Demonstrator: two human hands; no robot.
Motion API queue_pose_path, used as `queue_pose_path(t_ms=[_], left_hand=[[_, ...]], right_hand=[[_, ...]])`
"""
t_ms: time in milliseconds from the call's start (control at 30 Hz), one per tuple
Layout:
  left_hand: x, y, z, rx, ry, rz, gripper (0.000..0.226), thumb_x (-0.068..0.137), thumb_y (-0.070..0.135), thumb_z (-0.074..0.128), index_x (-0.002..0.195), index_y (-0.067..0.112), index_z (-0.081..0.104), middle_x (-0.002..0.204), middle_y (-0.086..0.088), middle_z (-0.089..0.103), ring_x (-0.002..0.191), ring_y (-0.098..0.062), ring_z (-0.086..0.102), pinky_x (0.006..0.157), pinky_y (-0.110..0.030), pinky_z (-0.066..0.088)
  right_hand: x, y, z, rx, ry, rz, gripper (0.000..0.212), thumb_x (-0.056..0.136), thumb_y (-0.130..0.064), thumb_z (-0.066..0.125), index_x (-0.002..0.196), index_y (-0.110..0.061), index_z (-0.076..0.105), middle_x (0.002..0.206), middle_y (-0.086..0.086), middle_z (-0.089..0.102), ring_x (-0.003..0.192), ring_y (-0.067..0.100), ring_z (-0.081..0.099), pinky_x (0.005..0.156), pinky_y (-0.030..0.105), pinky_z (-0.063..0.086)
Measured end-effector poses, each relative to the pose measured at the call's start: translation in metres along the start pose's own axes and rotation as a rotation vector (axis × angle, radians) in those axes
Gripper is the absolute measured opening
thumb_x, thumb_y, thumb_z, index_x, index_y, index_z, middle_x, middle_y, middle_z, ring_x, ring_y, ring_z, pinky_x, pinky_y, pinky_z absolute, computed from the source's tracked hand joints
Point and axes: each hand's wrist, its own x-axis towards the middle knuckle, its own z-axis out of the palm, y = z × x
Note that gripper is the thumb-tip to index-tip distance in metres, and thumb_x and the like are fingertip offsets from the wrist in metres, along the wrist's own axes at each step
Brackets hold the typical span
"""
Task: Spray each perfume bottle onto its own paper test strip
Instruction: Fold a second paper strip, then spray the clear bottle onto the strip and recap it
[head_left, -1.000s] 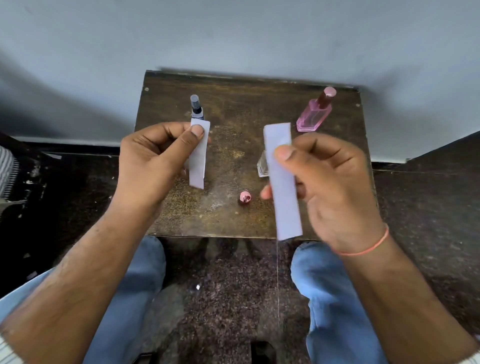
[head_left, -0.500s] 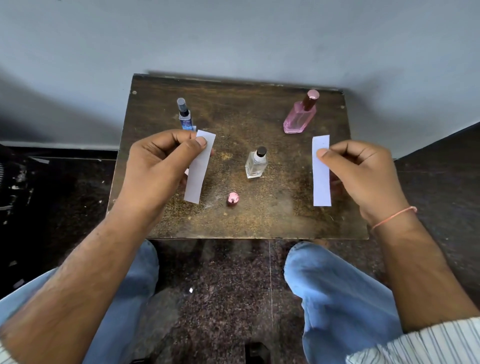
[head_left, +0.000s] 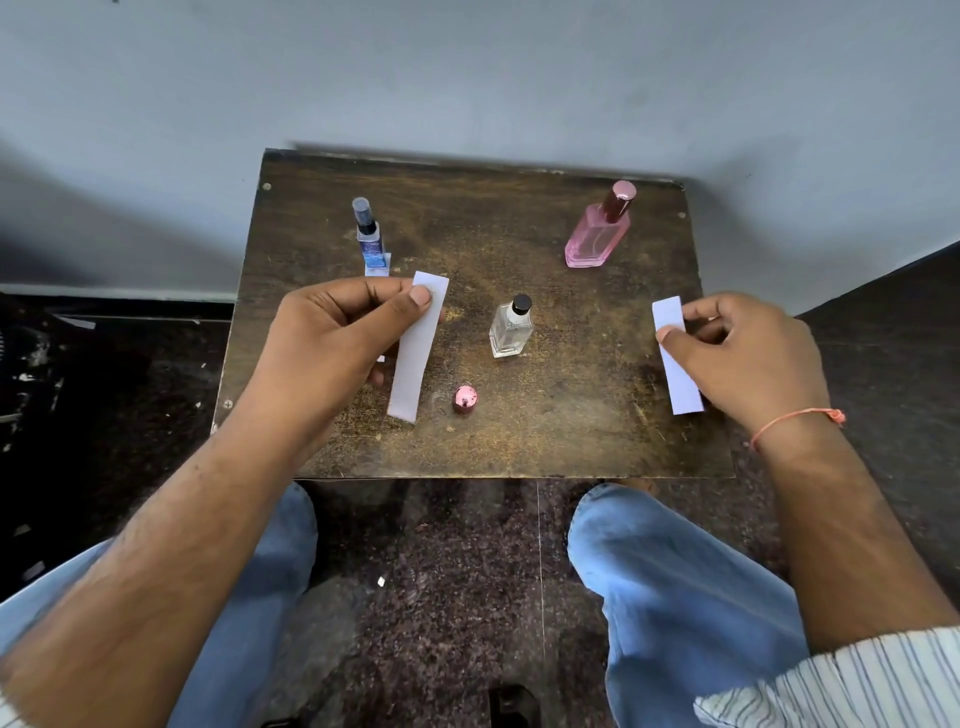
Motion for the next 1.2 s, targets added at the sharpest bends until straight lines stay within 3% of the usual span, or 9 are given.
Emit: queue_pose_path(t_ms=[167, 333, 467, 567, 733, 933, 1000, 1133, 1200], left_hand=[[0.001, -0.002, -0.002, 0.008, -0.034, -0.028, 0.016, 0.101, 0.022, 0.073, 0.11, 0.015, 0.084, 0.106, -0.011, 0.084, 0.085, -0.021, 0.068, 0.053, -0.018, 0.052], [0.002, -0.004, -0.005, -0.001, -0.06, -0.043, 0.02, 0.102, 0.015, 0.072, 0.119, 0.015, 0.081, 0.107, -0.009, 0.085, 0.088, -0.022, 0.068, 0.058, -0.019, 0.058], [0.003, -0.005, -0.008, 0.034, -0.08, -0.039, 0.028, 0.103, 0.014, 0.07, 0.13, 0.017, 0.077, 0.108, 0.0, 0.085, 0.083, -0.009, 0.072, 0.063, -0.02, 0.06], [0.003, -0.006, -0.01, 0.035, -0.09, -0.039, 0.031, 0.103, 0.013, 0.07, 0.133, 0.017, 0.075, 0.109, 0.002, 0.085, 0.083, -0.006, 0.073, 0.065, -0.02, 0.061], [0.003, -0.007, -0.01, -0.005, -0.093, -0.055, 0.031, 0.101, 0.008, 0.071, 0.131, 0.015, 0.076, 0.105, 0.0, 0.086, 0.084, -0.009, 0.075, 0.069, -0.021, 0.064], [0.002, -0.006, -0.006, -0.042, -0.137, -0.071, 0.031, 0.099, 0.004, 0.072, 0.121, 0.025, 0.076, 0.1, 0.003, 0.086, 0.082, -0.005, 0.077, 0.069, -0.019, 0.065], [0.001, -0.005, -0.007, -0.037, -0.139, -0.063, 0.031, 0.099, 0.003, 0.072, 0.119, 0.026, 0.076, 0.101, 0.003, 0.086, 0.083, -0.005, 0.077, 0.069, -0.02, 0.065], [0.0, -0.005, -0.01, -0.03, -0.128, -0.053, 0.032, 0.099, 0.003, 0.072, 0.126, 0.02, 0.076, 0.104, 0.002, 0.086, 0.088, -0.006, 0.078, 0.067, -0.019, 0.064], [0.001, -0.006, -0.009, -0.029, -0.126, -0.052, 0.033, 0.099, 0.004, 0.072, 0.128, 0.019, 0.075, 0.104, 0.001, 0.086, 0.088, -0.006, 0.078, 0.066, -0.019, 0.063]], right_hand=[[-0.002, -0.006, 0.0, -0.087, 0.006, 0.014, 0.041, 0.095, -0.054, 0.074, 0.126, -0.027, 0.073, 0.091, -0.008, 0.068, 0.091, 0.022, 0.062, 0.082, 0.036, 0.048], [-0.007, -0.011, 0.001, -0.179, 0.069, -0.044, 0.043, 0.098, -0.054, 0.068, 0.123, -0.02, 0.074, 0.1, 0.002, 0.072, 0.102, 0.032, 0.068, 0.087, 0.041, 0.05], [-0.013, -0.023, 0.004, -0.016, 0.17, -0.219, 0.037, 0.097, -0.041, 0.075, 0.127, -0.019, 0.074, 0.106, 0.004, 0.068, 0.098, 0.027, 0.066, 0.084, 0.035, 0.049], [-0.028, -0.045, 0.018, 0.339, 0.055, -0.409, 0.038, 0.094, -0.028, 0.084, 0.13, -0.022, 0.072, 0.105, 0.001, 0.068, 0.086, 0.017, 0.067, 0.072, 0.034, 0.058], [-0.043, -0.067, 0.048, 0.45, -0.188, -0.51, 0.063, 0.091, -0.028, 0.087, 0.148, -0.027, 0.063, 0.134, -0.012, 0.068, 0.109, 0.013, 0.07, 0.065, 0.029, 0.063], [-0.038, -0.075, 0.07, 0.491, -0.174, -0.401, 0.042, 0.092, -0.029, 0.088, 0.132, -0.029, 0.075, 0.104, -0.006, 0.079, 0.084, 0.01, 0.07, 0.068, 0.016, 0.051], [-0.034, -0.075, 0.072, 0.535, -0.181, -0.346, 0.036, 0.091, -0.031, 0.088, 0.126, -0.028, 0.078, 0.099, -0.003, 0.079, 0.078, 0.007, 0.067, 0.07, 0.021, 0.052], [-0.034, -0.079, 0.072, 0.77, -0.301, -0.273, 0.028, 0.099, -0.018, 0.079, 0.126, -0.023, 0.075, 0.106, 0.011, 0.077, 0.094, 0.024, 0.073, 0.091, 0.048, 0.064], [-0.037, -0.087, 0.069, 1.035, -0.43, -0.153, 0.025, 0.105, -0.01, 0.069, 0.129, -0.017, 0.07, 0.106, 0.008, 0.073, 0.094, 0.026, 0.078, 0.084, 0.048, 0.066]])
